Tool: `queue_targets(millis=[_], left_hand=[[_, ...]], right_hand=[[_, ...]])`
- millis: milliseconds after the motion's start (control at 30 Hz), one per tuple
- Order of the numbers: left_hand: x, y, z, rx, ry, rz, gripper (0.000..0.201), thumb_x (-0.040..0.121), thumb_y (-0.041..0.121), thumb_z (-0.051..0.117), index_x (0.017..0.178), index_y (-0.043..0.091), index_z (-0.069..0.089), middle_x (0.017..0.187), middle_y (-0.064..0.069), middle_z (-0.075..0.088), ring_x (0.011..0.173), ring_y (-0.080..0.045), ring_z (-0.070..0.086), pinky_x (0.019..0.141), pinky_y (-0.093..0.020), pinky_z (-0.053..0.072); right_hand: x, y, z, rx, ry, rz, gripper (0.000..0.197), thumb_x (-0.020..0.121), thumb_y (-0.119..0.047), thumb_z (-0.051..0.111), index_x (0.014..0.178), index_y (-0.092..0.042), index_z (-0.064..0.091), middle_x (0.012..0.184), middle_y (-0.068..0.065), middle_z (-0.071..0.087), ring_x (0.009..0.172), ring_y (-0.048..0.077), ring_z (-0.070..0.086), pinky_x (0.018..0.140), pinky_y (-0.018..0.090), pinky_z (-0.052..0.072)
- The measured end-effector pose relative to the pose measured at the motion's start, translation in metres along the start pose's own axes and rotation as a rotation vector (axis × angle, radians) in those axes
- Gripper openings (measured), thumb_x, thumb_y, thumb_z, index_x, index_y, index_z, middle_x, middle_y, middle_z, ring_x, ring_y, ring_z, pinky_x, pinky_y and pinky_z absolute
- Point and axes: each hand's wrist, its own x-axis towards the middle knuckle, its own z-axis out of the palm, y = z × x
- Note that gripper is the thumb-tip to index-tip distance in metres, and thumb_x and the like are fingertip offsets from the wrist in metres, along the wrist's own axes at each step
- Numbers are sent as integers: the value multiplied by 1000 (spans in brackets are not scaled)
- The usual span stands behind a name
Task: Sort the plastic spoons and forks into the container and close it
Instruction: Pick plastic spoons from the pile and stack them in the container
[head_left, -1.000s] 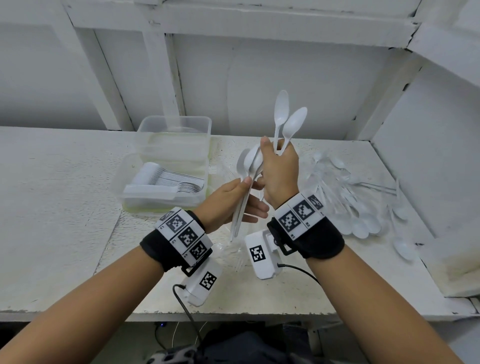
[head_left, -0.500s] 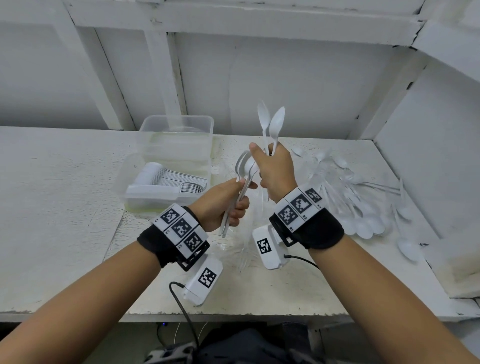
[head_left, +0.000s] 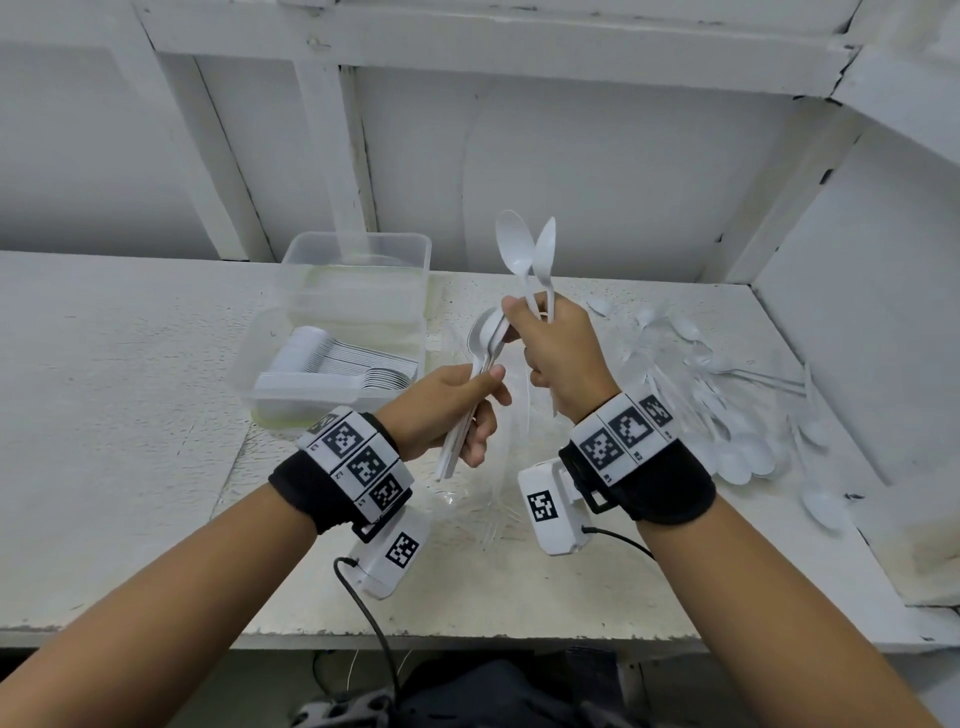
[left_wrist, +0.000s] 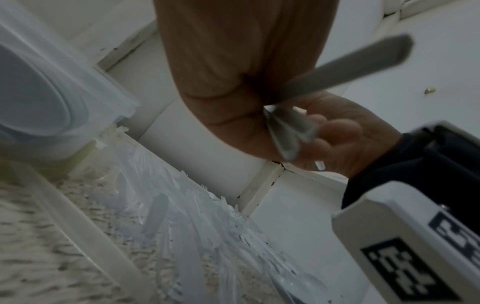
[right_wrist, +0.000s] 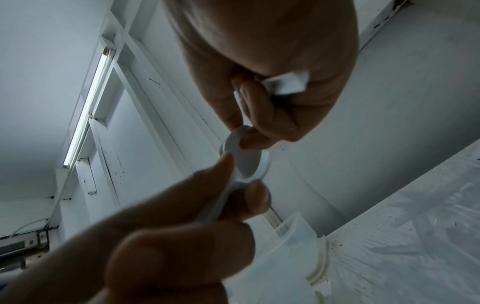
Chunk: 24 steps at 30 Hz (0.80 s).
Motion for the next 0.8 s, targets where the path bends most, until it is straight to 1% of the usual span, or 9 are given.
queue_targets(millis=[67,167,300,400,500,567,633,733,800], left_hand=[[0,-2,1,66,16,2,31,99,35,37,93,8,49,48,-1,52,37,-17,52,43,-22,46],[1,-3,4,197,52,7,27,99,35,38,96,10,46,51,-3,54,37,-16,54,42,-22,46],[3,-7,7,320,80,55,22,99,36,35,91,17,43,54,-1,52,35,-14,50,40,-22,44],[6,-11,6,175,150,85,27,100,34,36,84,14,46,49,2,44,31,-11,39,38,-21,38],[7,-12,2,-32,172,60,31,99,33,38,79,12,47,43,6,37,31,-8,29,34,-16,29],[7,-11,0,-130,177,47,32,99,34,38,78,12,47,43,6,34,32,-6,26,34,-14,25],[8,-10,-3,-203,191,45,31,99,35,37,81,13,47,45,6,32,33,-6,23,35,-13,23],[8,-8,-2,-262,195,67,25,100,35,34,92,14,45,46,6,31,35,-7,22,36,-13,23],[8,-8,1,-278,211,82,23,101,33,34,94,14,44,48,5,34,35,-8,25,37,-15,25]], right_hand=[[0,1,-3,-5,-7,1,17,92,-25,55,81,-13,53,72,3,60,34,0,41,35,15,29],[0,3,-3,11,3,-1,19,90,-21,59,75,-14,49,62,0,54,33,-1,40,35,15,30],[-2,2,1,36,-39,-12,19,91,-20,58,74,-14,50,63,1,59,34,-1,42,35,16,29],[-3,0,-1,69,-51,-26,18,95,-24,51,79,-15,49,69,3,62,33,1,40,34,17,27],[-3,1,-4,102,-20,11,15,97,-32,43,92,-18,41,70,2,50,34,1,31,34,17,24],[-4,4,-7,65,-11,19,14,98,-32,38,101,-18,38,69,1,41,39,4,28,35,18,23],[-7,10,-9,-2,-14,-27,12,98,-27,38,100,-15,39,68,3,38,45,7,30,37,19,26],[-16,22,-7,-50,29,-85,14,98,-22,42,92,-9,45,65,1,46,50,10,39,41,21,34],[-21,29,-1,-81,54,-114,13,98,-22,42,91,-11,45,66,-1,50,53,10,44,47,22,38]])
